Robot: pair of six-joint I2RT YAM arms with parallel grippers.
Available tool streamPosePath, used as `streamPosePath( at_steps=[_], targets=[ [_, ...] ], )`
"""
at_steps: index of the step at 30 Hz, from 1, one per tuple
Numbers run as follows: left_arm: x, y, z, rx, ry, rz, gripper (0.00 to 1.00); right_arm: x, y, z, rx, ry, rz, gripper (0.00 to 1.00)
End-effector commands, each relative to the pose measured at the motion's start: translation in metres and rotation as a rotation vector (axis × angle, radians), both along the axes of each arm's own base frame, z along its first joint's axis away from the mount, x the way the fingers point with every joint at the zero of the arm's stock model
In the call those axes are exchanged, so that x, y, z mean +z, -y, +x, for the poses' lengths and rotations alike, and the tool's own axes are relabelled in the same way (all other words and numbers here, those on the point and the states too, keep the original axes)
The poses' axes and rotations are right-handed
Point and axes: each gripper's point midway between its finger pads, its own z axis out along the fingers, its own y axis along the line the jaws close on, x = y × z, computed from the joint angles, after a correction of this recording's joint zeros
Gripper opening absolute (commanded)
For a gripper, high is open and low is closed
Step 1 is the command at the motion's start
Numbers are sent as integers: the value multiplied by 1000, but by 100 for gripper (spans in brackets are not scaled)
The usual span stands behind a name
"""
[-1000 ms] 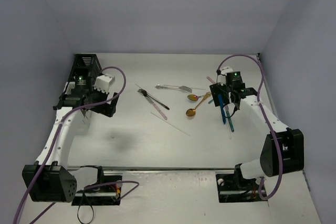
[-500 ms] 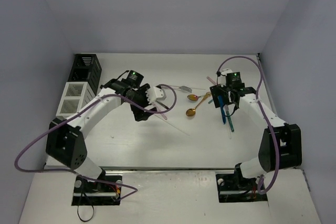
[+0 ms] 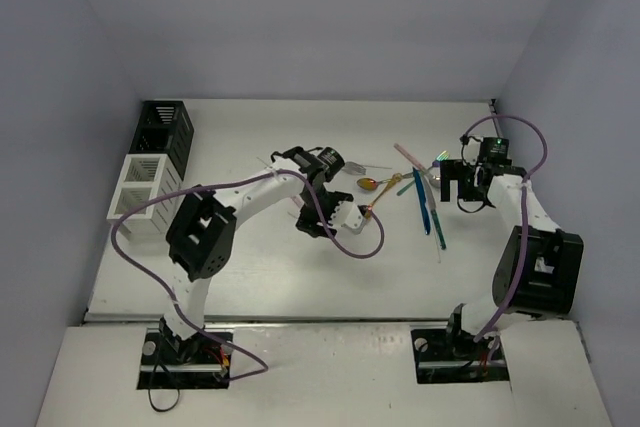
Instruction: Sort the eating utensils into containers
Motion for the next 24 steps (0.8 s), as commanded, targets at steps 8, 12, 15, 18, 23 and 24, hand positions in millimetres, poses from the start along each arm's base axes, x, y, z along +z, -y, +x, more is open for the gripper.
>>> streamPosePath(
  at_steps=[8,12,15,18,23,24],
  targets=[
    [-5,11,1,-241,53,78,48,4,-2,3,39,18,50,100],
    [-14,19,1,-256,47,98,43,4,-1,3,43,19,55,99],
    [-18,26,-1,-258,45,105,39,5,1,2,45,22,49,99],
    [-23,31,-5,-258,35,117,35,4,4,1,47,22,41,99],
    [-35,32,-9,-244,13,146,28,5,10,-1,40,23,43,99],
    [-37,31,-10,-239,10,155,26,4,11,-1,39,22,43,99]
  ],
)
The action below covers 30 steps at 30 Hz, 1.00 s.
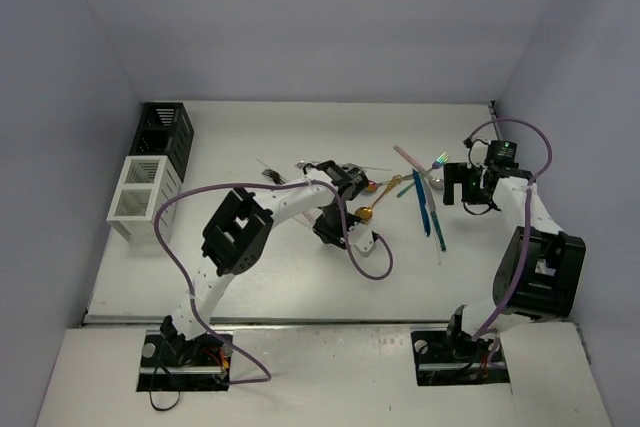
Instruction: Sort the eating utensils into containers
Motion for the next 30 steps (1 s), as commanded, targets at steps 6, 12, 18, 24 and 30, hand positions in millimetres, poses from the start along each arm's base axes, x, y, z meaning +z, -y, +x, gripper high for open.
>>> streamPosePath(
  at_steps=[6,12,18,24,30],
  targets=[
    [4,2,-15,39,-7,53,14,6,12,2,-6,26,3,99],
    [-1,1,-30,80,-20,98,8,10,17,2,-17,32,-3,99],
    [16,5,-35,139,-9,67,0,20,19,3,-24,54,-8,99],
    [77,11,-34,202,42,-64,0,28,16,4,-27,66,9,99],
    [198,-1,-16,376,73,-379,0,35,11,11,-23,85,44,99]
  ],
)
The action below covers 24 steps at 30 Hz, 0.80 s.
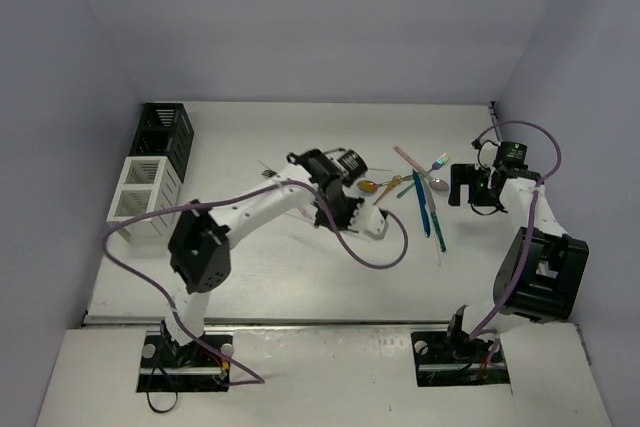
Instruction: Sort the eating utensils into containers
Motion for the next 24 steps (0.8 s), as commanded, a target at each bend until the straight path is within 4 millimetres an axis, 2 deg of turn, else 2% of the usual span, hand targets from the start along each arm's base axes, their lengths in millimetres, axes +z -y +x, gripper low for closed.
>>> streamPosePath(
  at_steps=[1,6,9,11,13,15,16,19,21,23,24],
  targets=[
    [149,-14,16,184,79,-366,0,35,-2,20,-3,100,27,99],
    [232,-64,59,481,70,-600,0,38,-5,29,-6,109,54,99],
    [280,-127,118,740,105,-809,0,40,-8,34,-4,113,71,98],
    [290,-145,129,832,100,-868,0,38,-10,36,-3,107,78,98],
    [330,-213,177,1023,232,-1082,0,39,-13,41,1,110,81,97],
    [340,-269,200,1159,328,-1232,0,36,-18,43,13,101,86,97],
    [359,-297,210,1187,415,-1316,0,36,-18,44,13,100,86,97],
    [366,-348,230,1251,526,-1397,0,35,-22,47,22,96,83,97],
    [378,-368,238,1259,586,-1453,0,32,-24,48,27,86,85,97],
    [376,-405,251,1321,650,-1484,0,29,-25,50,28,78,84,96],
    [377,-415,255,1328,670,-1499,0,28,-26,51,30,76,86,96]
  ],
)
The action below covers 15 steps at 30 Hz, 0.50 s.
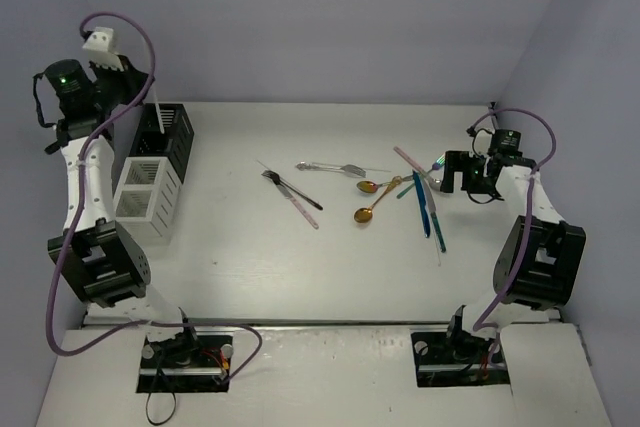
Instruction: Sort the eating utensils into containers
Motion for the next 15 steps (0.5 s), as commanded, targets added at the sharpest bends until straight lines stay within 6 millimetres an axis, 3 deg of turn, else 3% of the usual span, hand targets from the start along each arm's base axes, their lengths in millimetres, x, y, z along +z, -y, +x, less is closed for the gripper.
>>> streamPosePath(
  at_steps=[1,3,6,15],
  targets=[
    [105,-28,8,58,377,-19,0,13,-4,16,8,39,5,96],
    [109,-43,15,85,402,-21,0,11,-6,16,11,34,6,96],
    [94,-60,32,112,392,-17,0,8,-8,17,19,28,9,96],
    [42,-82,71,135,348,-44,0,4,-9,19,24,18,9,96]
  ],
)
